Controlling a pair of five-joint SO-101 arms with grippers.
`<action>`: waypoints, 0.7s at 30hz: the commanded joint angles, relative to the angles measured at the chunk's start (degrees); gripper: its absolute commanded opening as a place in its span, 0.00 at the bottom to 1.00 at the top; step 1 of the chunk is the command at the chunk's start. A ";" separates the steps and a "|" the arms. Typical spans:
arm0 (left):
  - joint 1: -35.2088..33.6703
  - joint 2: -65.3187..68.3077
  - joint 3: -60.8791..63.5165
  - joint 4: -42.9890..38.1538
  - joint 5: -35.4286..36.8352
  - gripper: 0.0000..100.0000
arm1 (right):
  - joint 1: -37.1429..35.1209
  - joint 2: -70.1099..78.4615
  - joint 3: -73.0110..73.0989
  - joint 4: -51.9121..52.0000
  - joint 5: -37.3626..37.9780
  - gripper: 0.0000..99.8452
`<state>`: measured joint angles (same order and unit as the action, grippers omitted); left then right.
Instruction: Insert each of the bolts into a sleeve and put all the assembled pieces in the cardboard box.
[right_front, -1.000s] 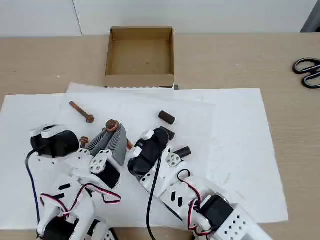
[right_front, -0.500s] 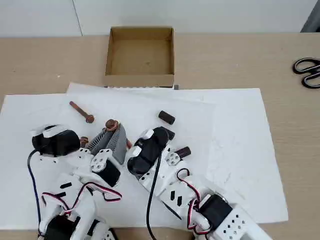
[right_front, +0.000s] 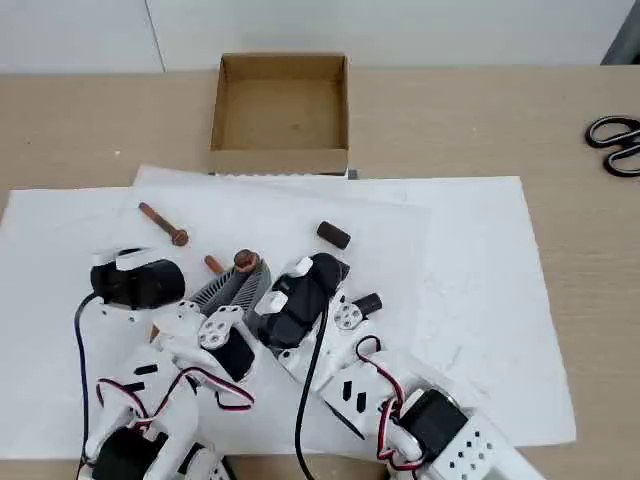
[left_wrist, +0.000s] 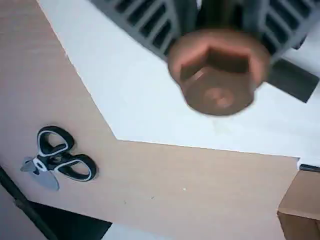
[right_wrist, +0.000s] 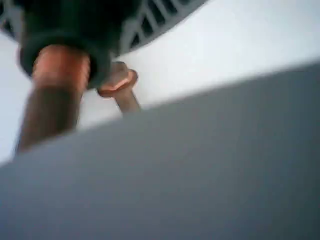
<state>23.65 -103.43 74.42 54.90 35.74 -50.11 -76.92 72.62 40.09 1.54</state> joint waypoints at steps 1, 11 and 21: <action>1.23 -0.26 -0.57 0.97 0.18 0.01 | -0.22 -0.75 -0.62 -2.07 0.62 0.00; 1.23 -0.18 -0.31 11.78 -8.70 0.01 | -0.22 -0.92 -0.88 -4.62 2.37 0.00; 1.23 -0.35 -0.40 17.76 -17.93 0.01 | -0.13 -0.57 -0.88 -7.69 5.89 0.00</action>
<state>25.05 -104.04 73.27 68.97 19.74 -50.55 -76.48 73.05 35.34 6.46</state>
